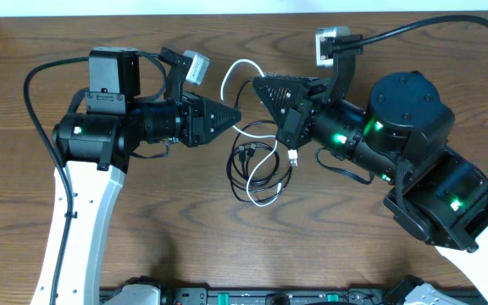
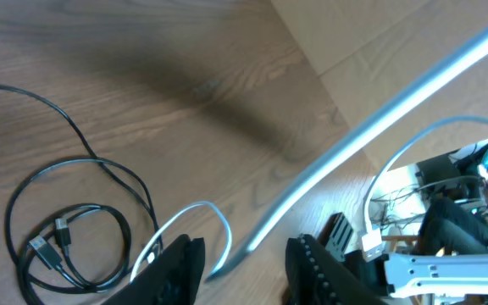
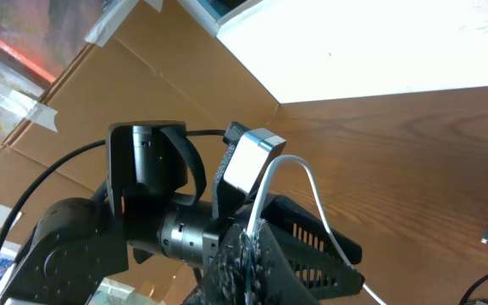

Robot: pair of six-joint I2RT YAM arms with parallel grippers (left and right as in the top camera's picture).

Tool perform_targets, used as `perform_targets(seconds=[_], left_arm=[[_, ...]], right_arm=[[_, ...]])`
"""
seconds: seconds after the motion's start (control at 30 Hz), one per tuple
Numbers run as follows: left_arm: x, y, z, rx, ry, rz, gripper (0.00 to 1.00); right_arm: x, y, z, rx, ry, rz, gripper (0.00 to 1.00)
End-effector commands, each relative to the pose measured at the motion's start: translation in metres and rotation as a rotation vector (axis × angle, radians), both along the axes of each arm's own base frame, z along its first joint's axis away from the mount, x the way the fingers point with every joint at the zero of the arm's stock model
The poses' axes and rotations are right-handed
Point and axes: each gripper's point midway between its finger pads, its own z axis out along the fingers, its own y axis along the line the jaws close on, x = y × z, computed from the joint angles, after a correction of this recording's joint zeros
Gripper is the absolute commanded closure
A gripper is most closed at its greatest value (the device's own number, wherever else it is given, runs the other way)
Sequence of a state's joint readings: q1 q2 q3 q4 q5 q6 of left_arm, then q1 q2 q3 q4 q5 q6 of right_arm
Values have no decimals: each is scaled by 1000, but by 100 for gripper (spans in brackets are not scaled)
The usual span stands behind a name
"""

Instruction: Untangle cables

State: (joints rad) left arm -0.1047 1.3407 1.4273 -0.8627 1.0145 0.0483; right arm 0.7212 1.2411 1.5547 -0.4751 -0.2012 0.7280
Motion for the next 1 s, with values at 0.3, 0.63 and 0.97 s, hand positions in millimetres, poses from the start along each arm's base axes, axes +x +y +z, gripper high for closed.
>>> perform_targets(seconds=[0.3,0.63,0.97], left_arm=[[-1,1,1,1,3,4,80],[-1,1,1,1,3,4,91],[4,2,5,-28,44,45,92]], right_arm=[[3,-3,-1,-2,8,-20,98],[8,-8,-6,-20,19,-63,99],[21,-28,-27,-101,61,-192,39]])
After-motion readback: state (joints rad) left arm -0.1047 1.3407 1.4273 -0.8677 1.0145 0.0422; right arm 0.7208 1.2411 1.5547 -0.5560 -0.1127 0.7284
